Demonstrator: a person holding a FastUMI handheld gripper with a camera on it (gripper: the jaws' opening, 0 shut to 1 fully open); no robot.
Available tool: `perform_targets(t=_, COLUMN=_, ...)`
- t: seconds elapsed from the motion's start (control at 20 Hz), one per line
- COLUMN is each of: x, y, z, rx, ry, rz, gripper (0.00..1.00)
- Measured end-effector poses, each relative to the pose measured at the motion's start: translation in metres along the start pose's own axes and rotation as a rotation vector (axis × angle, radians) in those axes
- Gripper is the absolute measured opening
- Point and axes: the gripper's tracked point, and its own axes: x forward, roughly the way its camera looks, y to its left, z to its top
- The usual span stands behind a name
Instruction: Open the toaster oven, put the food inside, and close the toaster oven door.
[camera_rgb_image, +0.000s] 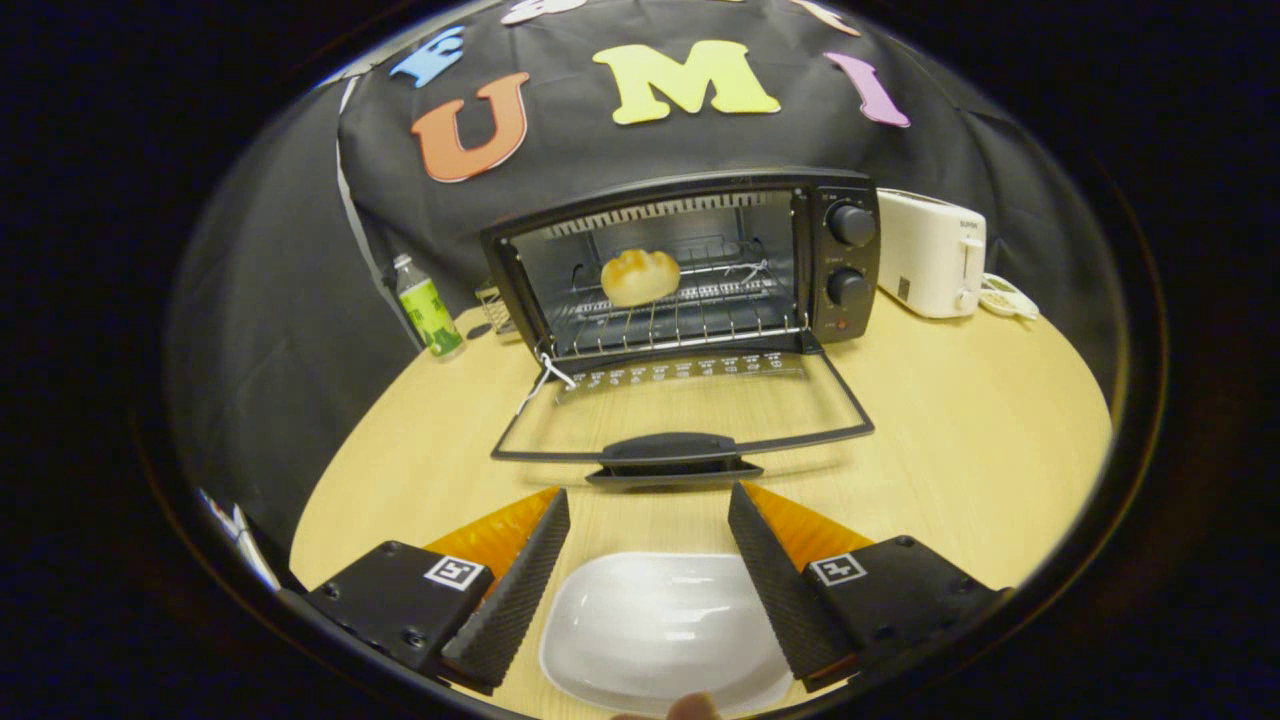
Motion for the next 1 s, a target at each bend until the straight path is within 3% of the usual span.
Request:
perform_targets(t=0.25, x=0.022, y=-0.017, z=-0.015, rx=-0.055, ry=0.108, rz=-0.060, gripper=1.00)
perform_targets(t=0.55, x=0.038, y=-0.023, z=-0.010, rx=-0.069, ry=0.128, rz=-0.089, gripper=1.00)
perform_targets(t=0.75, x=0.025, y=-0.018, z=0.007, rx=-0.032, ry=0.111, rz=-0.087, gripper=1.00)
perform_targets(t=1.0, x=0.001, y=-0.009, z=0.053, rx=-0.032, ry=-0.005, rz=-0.050, gripper=1.00)
